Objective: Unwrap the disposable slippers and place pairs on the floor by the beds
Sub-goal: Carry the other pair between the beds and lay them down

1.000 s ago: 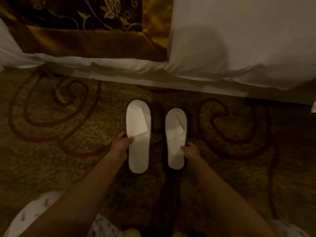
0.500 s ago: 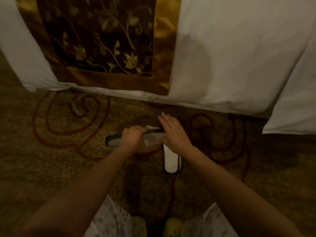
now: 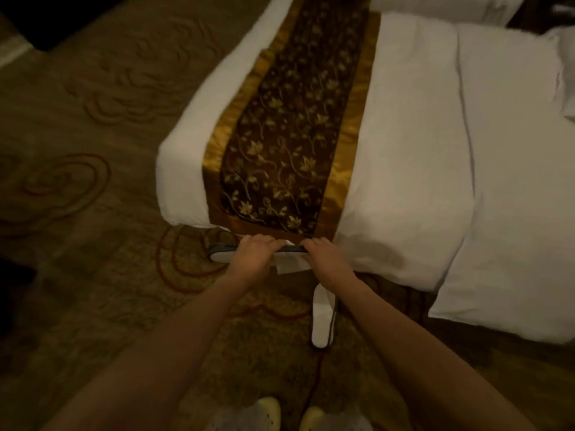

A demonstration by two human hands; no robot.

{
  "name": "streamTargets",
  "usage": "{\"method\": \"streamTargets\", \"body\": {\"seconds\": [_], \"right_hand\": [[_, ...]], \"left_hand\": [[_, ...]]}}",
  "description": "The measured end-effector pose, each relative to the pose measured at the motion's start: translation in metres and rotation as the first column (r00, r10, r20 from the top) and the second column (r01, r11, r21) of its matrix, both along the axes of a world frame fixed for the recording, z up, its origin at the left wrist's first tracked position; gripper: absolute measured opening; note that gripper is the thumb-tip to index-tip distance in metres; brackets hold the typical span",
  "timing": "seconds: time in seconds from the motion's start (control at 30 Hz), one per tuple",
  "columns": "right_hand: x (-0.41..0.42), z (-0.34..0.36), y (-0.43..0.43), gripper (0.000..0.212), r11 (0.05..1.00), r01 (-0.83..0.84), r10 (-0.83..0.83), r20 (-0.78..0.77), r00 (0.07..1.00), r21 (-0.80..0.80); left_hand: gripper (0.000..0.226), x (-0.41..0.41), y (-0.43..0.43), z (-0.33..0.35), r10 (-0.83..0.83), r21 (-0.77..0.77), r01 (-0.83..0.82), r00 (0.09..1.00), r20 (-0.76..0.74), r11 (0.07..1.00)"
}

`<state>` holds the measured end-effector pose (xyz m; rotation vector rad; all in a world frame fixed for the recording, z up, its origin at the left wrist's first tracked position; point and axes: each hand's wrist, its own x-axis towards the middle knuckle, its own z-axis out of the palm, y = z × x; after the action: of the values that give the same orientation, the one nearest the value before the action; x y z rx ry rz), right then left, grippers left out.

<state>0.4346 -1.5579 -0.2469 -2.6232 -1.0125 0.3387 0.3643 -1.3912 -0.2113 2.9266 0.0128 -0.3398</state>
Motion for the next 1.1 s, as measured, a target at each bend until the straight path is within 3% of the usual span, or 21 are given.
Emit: {"method": "streamTargets", "body": {"seconds": [0.2,0.43,0.97,1.1], "right_hand": [[0.000,0.112,0.071,0.025,0.997,-0.074,0.072,0.051,0.996,0.024],[0.012,0.191,0.160,0.022,0.974,-0.216,0.201,0.189,0.961,0.062],[0.127,0.217,0.446,0.022,0.879,-0.462,0.443,0.160,0.882,0.114],[0.151,0.227,0.522,0.021,0.844,-0.534,0.518,0.173,0.838,0.061]], "left_hand": [[0.057,-0.018,0.067,0.114,0.047,0.009,-0.048,0.992,0.113,0.999],[0.058,-0.025,0.153,0.172,0.154,0.038,-0.169,0.955,0.254,0.985],[0.051,0.054,0.404,0.198,0.388,0.101,-0.423,0.886,0.256,0.900],[0.054,0.066,0.469,0.203,0.477,0.115,-0.514,0.843,0.248,0.850]]}}
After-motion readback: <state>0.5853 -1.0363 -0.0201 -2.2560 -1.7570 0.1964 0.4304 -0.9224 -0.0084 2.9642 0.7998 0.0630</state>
